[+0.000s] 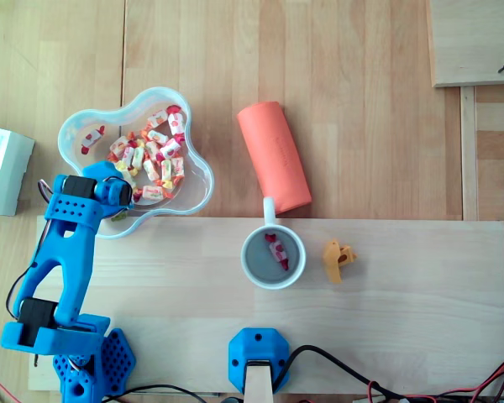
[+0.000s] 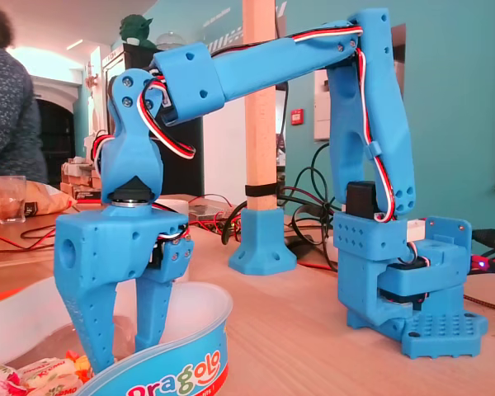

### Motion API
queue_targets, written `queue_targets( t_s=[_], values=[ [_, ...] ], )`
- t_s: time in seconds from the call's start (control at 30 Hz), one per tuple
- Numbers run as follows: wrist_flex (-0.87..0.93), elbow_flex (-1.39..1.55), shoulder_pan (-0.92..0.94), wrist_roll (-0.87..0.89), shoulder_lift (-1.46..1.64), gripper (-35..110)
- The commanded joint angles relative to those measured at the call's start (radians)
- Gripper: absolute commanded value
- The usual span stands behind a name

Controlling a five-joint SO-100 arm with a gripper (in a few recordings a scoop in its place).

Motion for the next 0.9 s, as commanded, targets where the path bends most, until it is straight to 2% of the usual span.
queue_targets(
  t_s=[0.0, 0.87],
  values=[
    [0.015, -0.014, 0.006, 0.011, 0.018, 13],
    [-0.003, 0.037, 0.005, 0.028, -0.026, 12]
  ],
)
